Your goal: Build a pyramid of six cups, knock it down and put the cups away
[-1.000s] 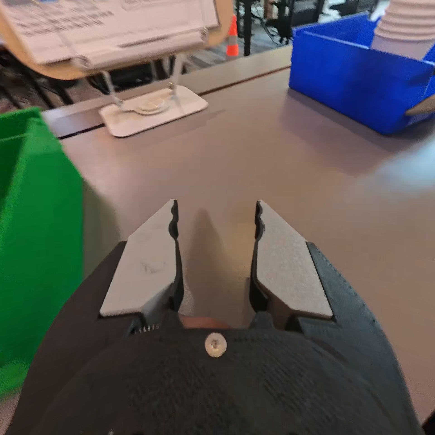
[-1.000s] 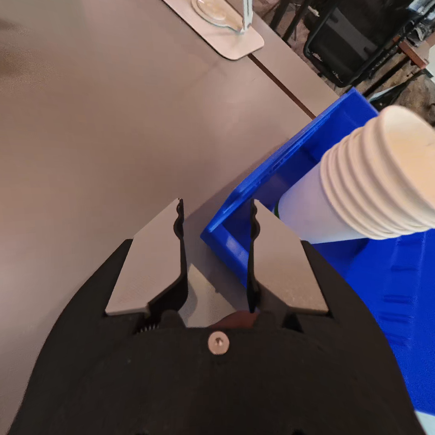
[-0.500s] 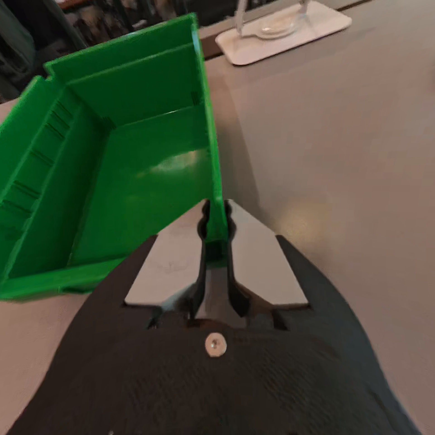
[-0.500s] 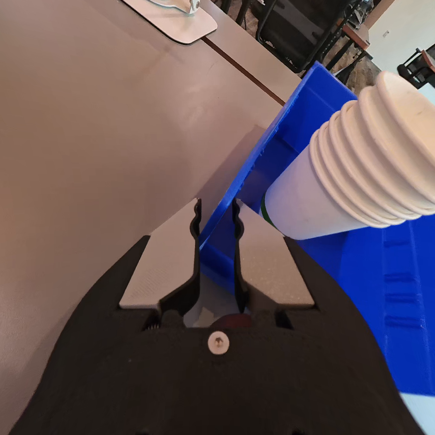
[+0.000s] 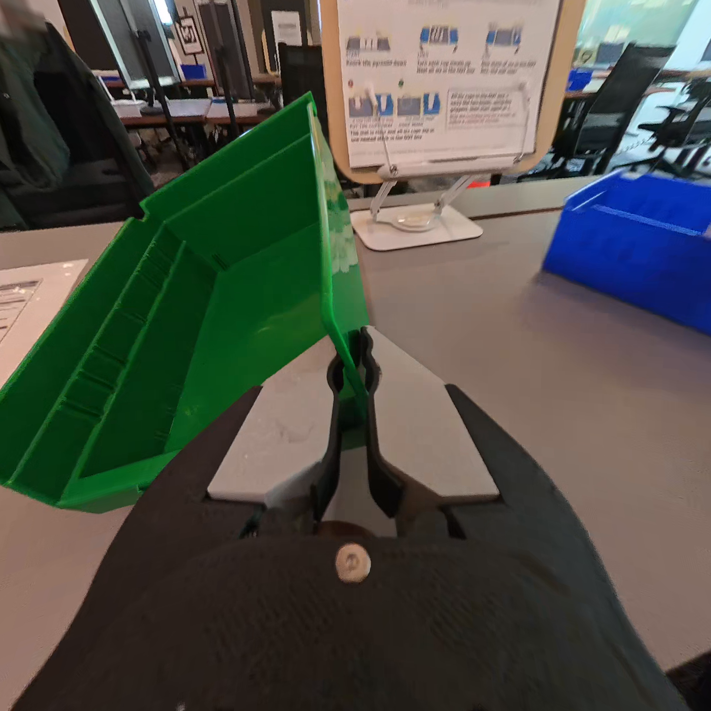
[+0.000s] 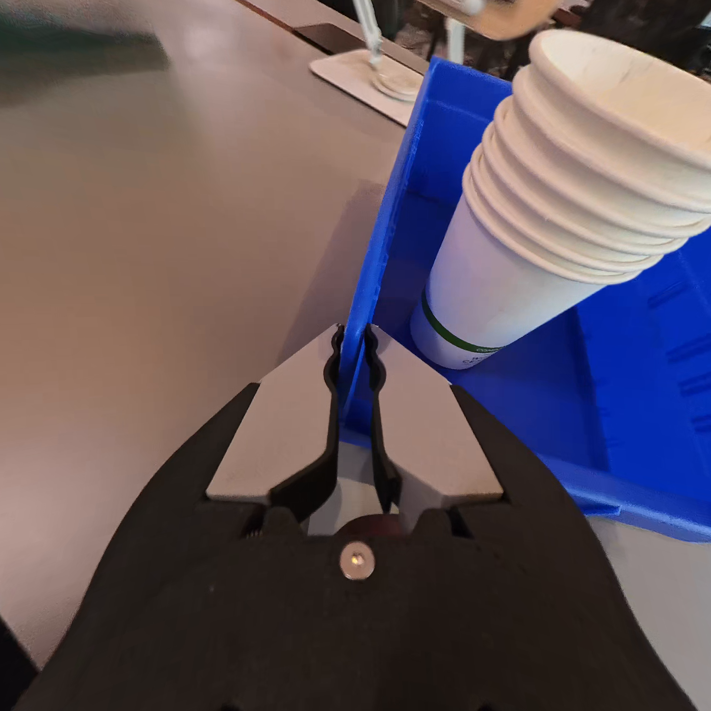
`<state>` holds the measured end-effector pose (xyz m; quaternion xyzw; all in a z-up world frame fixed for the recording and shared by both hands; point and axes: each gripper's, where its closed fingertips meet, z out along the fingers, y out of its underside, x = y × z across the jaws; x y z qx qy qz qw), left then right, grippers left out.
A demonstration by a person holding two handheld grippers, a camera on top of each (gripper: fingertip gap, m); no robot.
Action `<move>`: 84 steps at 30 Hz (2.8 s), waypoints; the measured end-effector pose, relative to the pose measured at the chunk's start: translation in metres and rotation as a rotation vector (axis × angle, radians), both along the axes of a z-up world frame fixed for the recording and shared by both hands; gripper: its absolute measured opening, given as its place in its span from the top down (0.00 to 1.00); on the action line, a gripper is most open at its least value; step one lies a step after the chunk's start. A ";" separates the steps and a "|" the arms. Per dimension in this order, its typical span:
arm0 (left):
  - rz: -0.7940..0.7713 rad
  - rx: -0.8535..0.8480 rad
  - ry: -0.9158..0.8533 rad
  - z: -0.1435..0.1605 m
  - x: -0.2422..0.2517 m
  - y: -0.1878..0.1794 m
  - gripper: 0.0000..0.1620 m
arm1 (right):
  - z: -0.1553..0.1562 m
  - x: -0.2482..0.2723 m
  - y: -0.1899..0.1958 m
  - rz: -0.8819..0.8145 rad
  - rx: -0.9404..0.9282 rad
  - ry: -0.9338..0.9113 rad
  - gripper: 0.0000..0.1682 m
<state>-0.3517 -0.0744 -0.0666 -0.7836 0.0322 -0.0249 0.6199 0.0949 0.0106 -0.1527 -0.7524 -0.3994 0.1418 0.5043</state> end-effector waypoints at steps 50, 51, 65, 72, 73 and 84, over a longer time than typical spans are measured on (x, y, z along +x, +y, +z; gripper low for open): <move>0.097 0.322 0.015 0.110 -0.006 -0.052 0.97 | -0.043 -0.392 0.035 0.511 0.010 -0.229 1.00; 0.093 0.323 0.016 0.111 -0.005 -0.053 0.97 | -0.041 -0.396 0.035 0.498 0.019 -0.220 1.00; -0.052 0.414 0.133 0.144 0.073 -0.063 0.98 | 0.024 -0.196 0.065 0.345 0.164 0.095 1.00; -0.217 0.434 0.243 0.141 0.169 -0.055 0.98 | 0.039 -0.116 0.089 0.181 0.209 0.151 1.00; -0.246 0.424 0.258 0.134 0.184 -0.051 0.98 | 0.044 -0.109 0.092 0.159 0.232 0.151 1.00; -0.524 0.037 0.238 -0.023 0.303 0.027 0.97 | 0.086 -0.039 0.117 -0.046 0.310 0.261 1.00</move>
